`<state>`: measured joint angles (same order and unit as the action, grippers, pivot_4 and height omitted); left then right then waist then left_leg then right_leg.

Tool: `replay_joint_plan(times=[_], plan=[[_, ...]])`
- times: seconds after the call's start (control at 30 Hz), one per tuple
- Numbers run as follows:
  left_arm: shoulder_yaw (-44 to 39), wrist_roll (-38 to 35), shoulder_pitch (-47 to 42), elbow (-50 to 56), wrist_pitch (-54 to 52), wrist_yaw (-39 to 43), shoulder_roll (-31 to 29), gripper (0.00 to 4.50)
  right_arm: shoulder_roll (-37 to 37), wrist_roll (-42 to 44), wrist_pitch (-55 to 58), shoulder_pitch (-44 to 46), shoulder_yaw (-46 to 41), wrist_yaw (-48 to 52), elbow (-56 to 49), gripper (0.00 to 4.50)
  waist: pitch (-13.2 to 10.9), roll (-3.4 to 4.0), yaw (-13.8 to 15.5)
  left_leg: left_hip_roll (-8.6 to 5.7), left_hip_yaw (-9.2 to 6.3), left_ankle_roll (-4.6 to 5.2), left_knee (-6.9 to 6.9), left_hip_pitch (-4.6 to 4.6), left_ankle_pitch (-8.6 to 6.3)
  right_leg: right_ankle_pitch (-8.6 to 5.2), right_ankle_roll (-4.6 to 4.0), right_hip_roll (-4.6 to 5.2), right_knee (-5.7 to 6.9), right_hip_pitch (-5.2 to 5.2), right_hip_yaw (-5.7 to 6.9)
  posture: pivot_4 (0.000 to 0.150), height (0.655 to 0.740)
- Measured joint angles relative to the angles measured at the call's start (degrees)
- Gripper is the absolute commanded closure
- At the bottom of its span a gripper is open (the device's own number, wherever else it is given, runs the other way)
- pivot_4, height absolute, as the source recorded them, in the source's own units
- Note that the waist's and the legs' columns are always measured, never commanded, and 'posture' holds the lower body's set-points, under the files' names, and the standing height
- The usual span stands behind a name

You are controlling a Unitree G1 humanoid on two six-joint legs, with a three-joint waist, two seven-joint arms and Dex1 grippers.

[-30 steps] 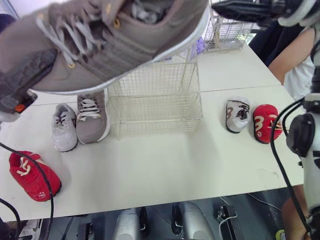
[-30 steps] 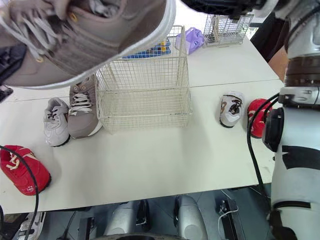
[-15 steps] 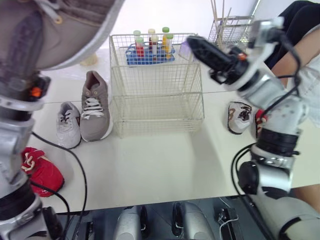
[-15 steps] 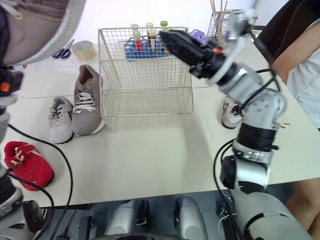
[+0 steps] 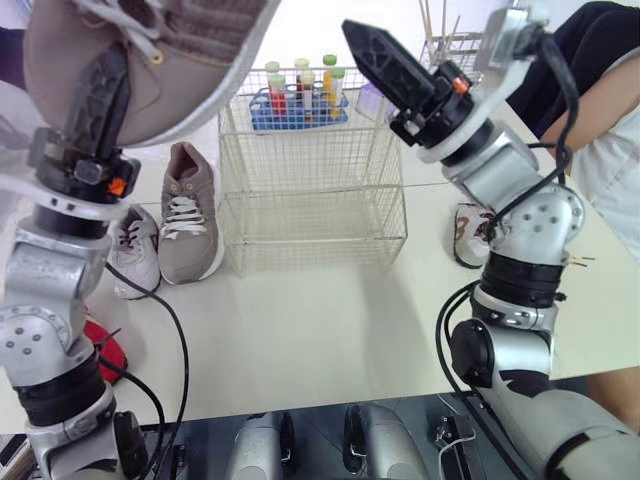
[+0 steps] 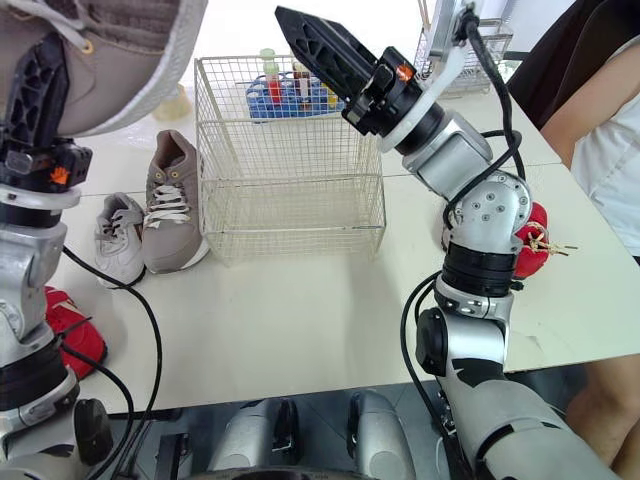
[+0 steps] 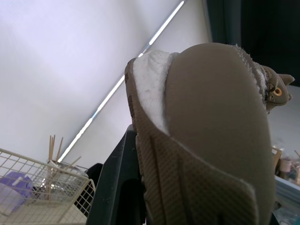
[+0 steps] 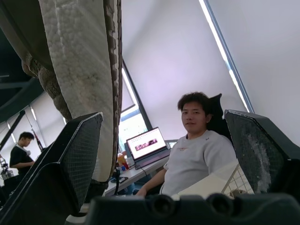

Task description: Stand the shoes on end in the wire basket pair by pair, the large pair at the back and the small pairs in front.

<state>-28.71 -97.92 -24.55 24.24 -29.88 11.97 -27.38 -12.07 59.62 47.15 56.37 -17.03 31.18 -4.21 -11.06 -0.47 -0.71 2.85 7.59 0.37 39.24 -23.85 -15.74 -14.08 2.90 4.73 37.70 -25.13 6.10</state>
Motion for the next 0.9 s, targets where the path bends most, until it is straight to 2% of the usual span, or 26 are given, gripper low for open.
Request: replay_joint_plan(times=[0.53, 0.83, 0.9], plan=[[5.31, 4.83, -0.62, -2.32, 0.33, -0.34, 3.97, 3.57, 2.08, 2.55, -2.55, 1.10, 3.22, -0.37, -0.76, 0.03, 0.00, 0.00, 0.02, 0.01, -0.01, 0.01, -0.01, -0.01, 0.00, 0.00, 0.00, 0.00, -0.03, 0.00, 0.00, 0.150, 0.7400], [7.88, 6.49, -0.40, -2.43, -0.83, 0.30, 4.01, 3.57, 3.01, 3.13, -3.83, 2.08, 3.82, -1.33, -0.77, 0.03, 0.00, -0.01, -0.04, 0.02, -0.01, 0.02, -0.04, -0.03, -0.01, 0.00, 0.00, -0.01, -0.10, 0.00, 0.01, 0.150, 0.7400], [8.24, 6.86, -0.27, -1.91, -0.94, 0.30, 4.03, 3.57, 3.02, 3.08, -4.04, 2.10, 4.08, -1.39, -0.76, 0.54, 0.00, -0.01, -0.01, 0.02, -0.02, 0.02, -0.05, -0.04, -0.01, 0.00, 0.00, -0.01, -0.11, 0.00, 0.01, 0.150, 0.7400]])
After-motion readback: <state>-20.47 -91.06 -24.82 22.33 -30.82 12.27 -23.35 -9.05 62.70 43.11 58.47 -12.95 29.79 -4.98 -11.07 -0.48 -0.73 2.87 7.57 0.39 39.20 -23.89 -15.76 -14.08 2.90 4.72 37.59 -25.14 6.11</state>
